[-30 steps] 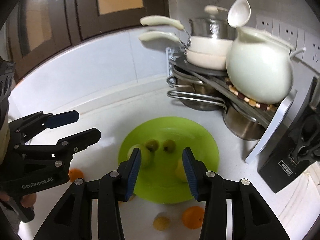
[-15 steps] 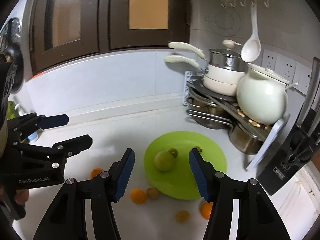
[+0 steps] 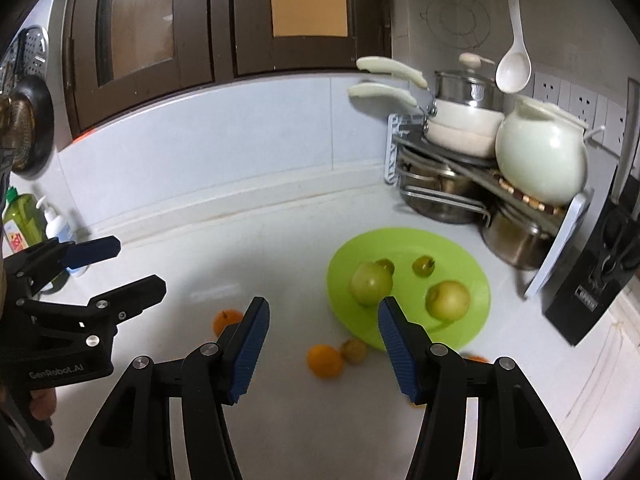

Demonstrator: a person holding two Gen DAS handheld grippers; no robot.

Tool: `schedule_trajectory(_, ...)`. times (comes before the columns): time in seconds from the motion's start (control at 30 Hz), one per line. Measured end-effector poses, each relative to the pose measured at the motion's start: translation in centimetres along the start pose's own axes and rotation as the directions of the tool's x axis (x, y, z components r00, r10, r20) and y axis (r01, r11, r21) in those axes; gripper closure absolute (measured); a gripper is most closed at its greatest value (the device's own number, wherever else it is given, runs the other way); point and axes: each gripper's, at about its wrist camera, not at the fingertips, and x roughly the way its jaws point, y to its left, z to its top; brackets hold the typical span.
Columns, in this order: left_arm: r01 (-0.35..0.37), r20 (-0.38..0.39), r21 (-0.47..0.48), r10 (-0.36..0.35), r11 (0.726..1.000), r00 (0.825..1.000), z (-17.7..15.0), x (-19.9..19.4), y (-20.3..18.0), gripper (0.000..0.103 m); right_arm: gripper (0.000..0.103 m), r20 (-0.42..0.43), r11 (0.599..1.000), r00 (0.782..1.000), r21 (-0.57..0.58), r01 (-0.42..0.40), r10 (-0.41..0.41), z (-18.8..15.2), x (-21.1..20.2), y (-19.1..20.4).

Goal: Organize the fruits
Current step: 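Move the right tool back to the orange and close on it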

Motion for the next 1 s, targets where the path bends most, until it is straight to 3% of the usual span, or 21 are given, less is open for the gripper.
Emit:
schedule_trajectory(0.33, -0.005, 0.026, 0.100, 0.002, 0.995, 1.000, -2.4, 1.9, -0.3, 0.025, 0.046, -0.073, 0.999, 0.997, 0.047, 0.021, -0.018, -2.4, 2.4, 0.1)
schedule_trajectory(0.77, 0.044, -0.078, 0.134, -0.033, 0.990, 0.996, -4.5, 7.0, -0.2, 0.026, 0.046, -0.183, 0.998, 0.983, 0.055, 0.032, -0.022, -5.3, 6.7, 0.3)
schedule_trajectory(1.0, 0.081, -0.112, 0.128, -0.067, 0.988, 0.991, -4.4, 9.4, -0.4, 0.033, 0.047, -0.205, 0.997, 0.979, 0.073, 0.028, -0.013, -5.8, 8.3, -0.1)
